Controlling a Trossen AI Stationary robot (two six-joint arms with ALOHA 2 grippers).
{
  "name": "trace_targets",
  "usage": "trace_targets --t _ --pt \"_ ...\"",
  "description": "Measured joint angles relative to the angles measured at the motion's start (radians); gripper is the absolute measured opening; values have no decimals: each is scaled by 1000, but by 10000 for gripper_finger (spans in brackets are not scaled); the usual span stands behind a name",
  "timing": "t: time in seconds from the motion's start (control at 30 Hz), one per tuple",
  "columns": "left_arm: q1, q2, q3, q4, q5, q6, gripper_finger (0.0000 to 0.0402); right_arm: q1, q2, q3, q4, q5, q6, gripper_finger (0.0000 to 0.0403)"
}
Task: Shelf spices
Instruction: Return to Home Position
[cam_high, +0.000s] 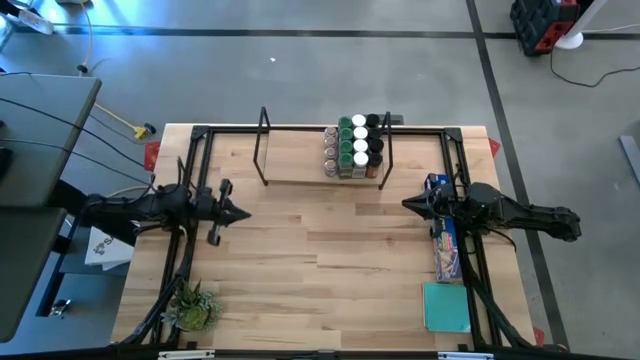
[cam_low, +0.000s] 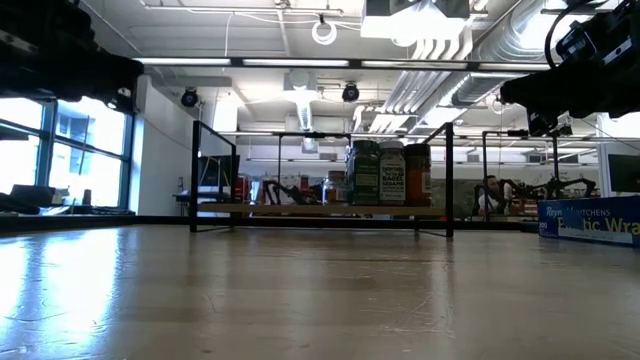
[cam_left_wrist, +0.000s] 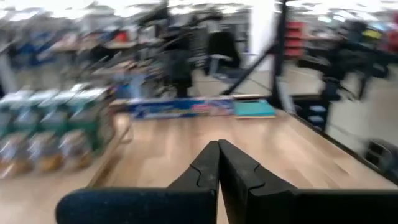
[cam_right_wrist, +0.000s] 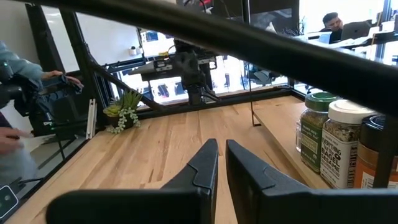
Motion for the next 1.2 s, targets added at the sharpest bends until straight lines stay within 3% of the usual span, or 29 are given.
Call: trace_targets --t 0.1,0.23,1.2 --pt "-39 0 0 8 47 69 1 0 0 0 0 0 0 26" --pt "-71 6 0 12 70 41 1 0 0 0 0 0 0 26" --pt "-75 6 0 7 20 11 0 0 0 0 -2 0 0 26"
